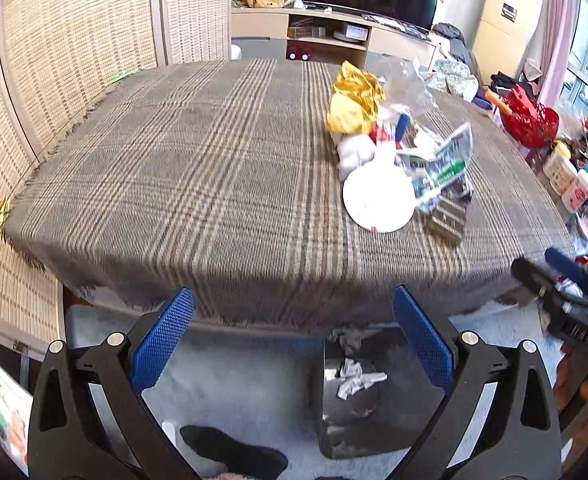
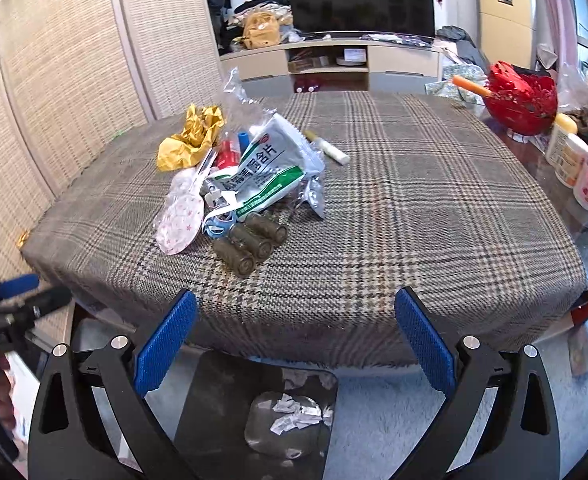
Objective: Collect trash
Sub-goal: 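Move both tools back toward the trash pile on the table, then grasp the white star-printed mask with the left tool while the right tool grasps brown cylinders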
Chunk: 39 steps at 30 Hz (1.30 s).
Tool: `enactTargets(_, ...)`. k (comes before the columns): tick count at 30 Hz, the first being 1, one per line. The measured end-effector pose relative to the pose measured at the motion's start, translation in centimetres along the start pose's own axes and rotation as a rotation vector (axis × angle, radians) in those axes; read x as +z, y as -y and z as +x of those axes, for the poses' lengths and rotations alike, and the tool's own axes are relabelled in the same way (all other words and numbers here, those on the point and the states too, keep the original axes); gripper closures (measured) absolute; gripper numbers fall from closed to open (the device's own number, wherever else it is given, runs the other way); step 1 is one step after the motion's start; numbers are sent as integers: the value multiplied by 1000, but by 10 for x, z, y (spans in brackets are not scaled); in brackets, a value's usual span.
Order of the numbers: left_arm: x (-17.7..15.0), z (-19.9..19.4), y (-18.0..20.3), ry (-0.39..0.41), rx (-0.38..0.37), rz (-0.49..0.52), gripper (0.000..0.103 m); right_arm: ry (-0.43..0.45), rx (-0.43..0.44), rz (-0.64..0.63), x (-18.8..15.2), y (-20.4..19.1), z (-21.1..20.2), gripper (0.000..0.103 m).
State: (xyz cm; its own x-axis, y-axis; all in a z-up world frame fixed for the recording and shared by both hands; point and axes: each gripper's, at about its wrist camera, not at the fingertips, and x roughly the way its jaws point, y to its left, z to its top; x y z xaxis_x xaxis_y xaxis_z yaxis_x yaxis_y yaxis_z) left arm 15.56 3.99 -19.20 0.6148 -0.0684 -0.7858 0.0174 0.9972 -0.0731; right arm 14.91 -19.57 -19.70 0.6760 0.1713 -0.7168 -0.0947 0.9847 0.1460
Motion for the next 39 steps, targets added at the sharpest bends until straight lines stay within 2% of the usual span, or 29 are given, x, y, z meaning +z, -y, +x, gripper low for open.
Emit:
enactTargets(4, 19, 10, -1, 14, 7, 4, 8, -20, 25, 10, 3, -6, 19, 21)
enactTargets(7, 28, 16, -3, 18, 7, 4, 8, -16, 33, 3, 3, -17, 29, 22)
enactTargets(11, 36, 27, -3, 14, 0, 6, 8, -5, -5, -9, 3, -32, 46, 23)
enactTargets(14, 42, 35, 1, 11, -9, 19, 8, -4, -10, 11, 2, -35, 58, 28)
enactTargets(22, 50, 58, 12, 0, -25, 45, 8, 59, -110, -30, 4, -48, 73, 28)
enactTargets(24, 51, 64, 14, -6, -34, 49, 8, 65, -123, -43, 5, -49, 74, 32)
enactTargets(27, 51, 74, 20, -16, -46, 60, 8, 49, -122, -32, 7, -40, 71, 52)
enactTargets(35, 43, 88, 47, -30, -120, 136, 8, -5, -91, 16, 9, -5, 58, 57)
enactTargets(39, 42, 98, 59, -33, -124, 172, 11, -6, -96, 32, 8, 7, 49, 57)
